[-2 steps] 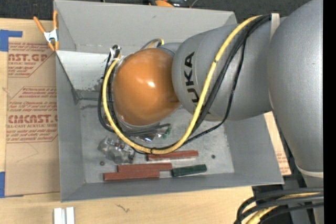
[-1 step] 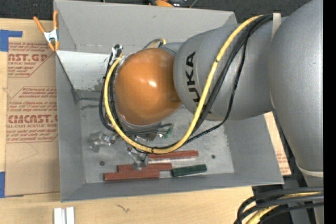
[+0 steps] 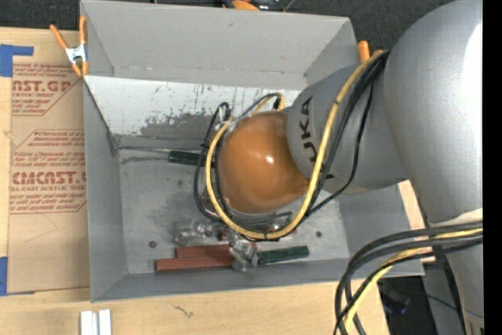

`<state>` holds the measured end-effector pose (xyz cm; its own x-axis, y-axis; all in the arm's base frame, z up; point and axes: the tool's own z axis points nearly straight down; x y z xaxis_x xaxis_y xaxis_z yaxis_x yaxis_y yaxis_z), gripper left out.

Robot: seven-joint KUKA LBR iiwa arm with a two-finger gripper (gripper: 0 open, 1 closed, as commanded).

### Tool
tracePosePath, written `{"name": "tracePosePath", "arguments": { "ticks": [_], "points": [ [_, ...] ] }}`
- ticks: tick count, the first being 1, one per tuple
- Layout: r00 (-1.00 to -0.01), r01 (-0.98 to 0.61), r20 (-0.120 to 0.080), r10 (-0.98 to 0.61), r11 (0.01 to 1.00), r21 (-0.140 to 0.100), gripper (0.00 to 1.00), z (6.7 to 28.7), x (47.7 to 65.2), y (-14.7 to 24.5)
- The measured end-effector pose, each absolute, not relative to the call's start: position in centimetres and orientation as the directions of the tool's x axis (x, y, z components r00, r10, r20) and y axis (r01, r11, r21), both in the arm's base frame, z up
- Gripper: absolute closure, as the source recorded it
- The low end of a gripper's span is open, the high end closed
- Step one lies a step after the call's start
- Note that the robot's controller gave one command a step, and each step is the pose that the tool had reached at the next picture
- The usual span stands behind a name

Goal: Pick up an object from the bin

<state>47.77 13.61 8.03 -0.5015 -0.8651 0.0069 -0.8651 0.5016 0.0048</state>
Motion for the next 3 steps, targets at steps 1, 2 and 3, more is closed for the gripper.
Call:
{"name": "tracePosePath", "arguments": {
  "ticks": [1,2,3],
  "points": [
    [-0.567,-0.824,0.001,-0.824,0.567,-0.002,0.0,7.5,50.5,3.8],
    [-0.561,-0.828,-0.003,-0.828,0.561,-0.001,1.0,7.6,50.5,4.3],
    [-0.494,-0.869,-0.006,-0.869,0.494,-0.006,1.0,22.0,50.5,5.9]
  ]
}}
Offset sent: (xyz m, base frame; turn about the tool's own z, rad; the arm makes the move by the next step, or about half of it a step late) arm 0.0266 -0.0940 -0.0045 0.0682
